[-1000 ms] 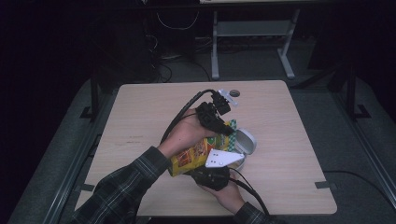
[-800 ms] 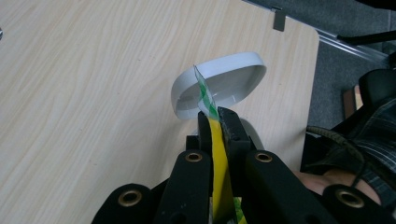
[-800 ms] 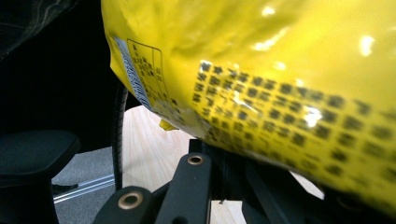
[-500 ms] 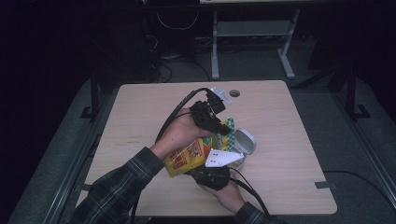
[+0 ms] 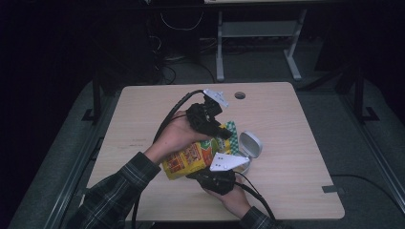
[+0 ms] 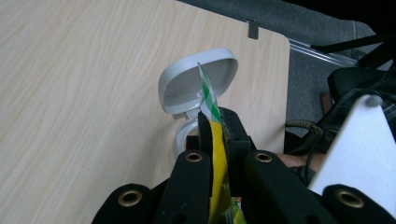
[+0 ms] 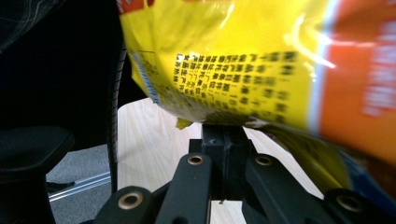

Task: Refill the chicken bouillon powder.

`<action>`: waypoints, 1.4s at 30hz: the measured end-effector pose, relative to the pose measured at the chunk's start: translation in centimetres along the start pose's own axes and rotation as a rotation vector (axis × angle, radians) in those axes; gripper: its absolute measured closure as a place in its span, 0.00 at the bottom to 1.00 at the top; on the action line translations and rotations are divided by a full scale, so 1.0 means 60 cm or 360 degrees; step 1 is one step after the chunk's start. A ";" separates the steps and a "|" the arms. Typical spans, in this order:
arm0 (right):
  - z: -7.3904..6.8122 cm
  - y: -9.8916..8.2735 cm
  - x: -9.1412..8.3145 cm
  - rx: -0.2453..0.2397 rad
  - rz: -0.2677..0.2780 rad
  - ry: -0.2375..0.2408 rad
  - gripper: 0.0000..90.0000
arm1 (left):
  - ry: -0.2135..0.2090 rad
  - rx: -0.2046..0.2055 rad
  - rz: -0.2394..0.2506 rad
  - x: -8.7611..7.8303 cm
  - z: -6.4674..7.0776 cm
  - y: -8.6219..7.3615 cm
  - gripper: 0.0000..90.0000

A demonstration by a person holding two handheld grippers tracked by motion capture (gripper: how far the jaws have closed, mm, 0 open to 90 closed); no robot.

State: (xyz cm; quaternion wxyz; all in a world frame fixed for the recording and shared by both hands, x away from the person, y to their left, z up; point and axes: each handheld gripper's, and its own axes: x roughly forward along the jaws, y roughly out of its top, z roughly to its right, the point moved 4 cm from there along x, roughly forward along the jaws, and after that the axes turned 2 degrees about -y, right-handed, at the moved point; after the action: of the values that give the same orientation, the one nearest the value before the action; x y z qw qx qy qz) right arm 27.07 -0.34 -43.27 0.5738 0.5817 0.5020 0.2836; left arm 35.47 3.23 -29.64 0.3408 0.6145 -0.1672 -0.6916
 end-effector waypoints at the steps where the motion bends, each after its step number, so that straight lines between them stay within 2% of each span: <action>1: 0.000 0.000 -0.001 0.0005 -0.0001 -0.0001 1.00 | -0.0004 -0.0004 0.0015 -0.002 0.000 -0.002 1.00; 7: 0.002 -0.004 0.000 0.0007 -0.0015 -0.0011 1.00 | -0.0026 0.0008 0.0084 -0.013 0.002 -0.016 1.00; 12: 0.001 -0.008 0.002 0.0009 -0.0029 -0.0007 1.00 | 0.0024 0.0020 0.0154 -0.028 -0.001 -0.029 1.00; 18: 0.001 -0.011 0.003 0.0019 -0.0040 -0.0011 1.00 | 0.0044 -0.0020 0.0221 -0.044 -0.010 -0.044 1.00; 27: 0.002 -0.011 0.002 0.0025 -0.0034 -0.0013 1.00 | 0.0086 -0.0038 0.0269 -0.063 -0.022 -0.061 1.00; 29: 0.002 -0.008 0.000 0.0023 -0.0018 -0.0010 1.00 | 0.0094 -0.0031 0.0269 -0.065 -0.025 -0.066 1.00; 34: 0.005 -0.005 -0.004 0.0026 -0.0007 -0.0018 1.00 | 0.0114 -0.0063 0.0288 -0.059 -0.035 -0.077 1.00; 42: 0.005 -0.004 -0.006 0.0022 0.0000 -0.0019 1.00 | 0.0193 -0.0106 0.0333 -0.051 -0.062 -0.090 1.00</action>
State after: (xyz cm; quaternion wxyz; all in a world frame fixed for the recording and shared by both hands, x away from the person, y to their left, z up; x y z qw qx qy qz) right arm 27.17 -0.83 -43.48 0.5728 0.5874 0.5004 0.2765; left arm 37.65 9.84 -31.60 0.4408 0.6227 -0.1862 -0.6190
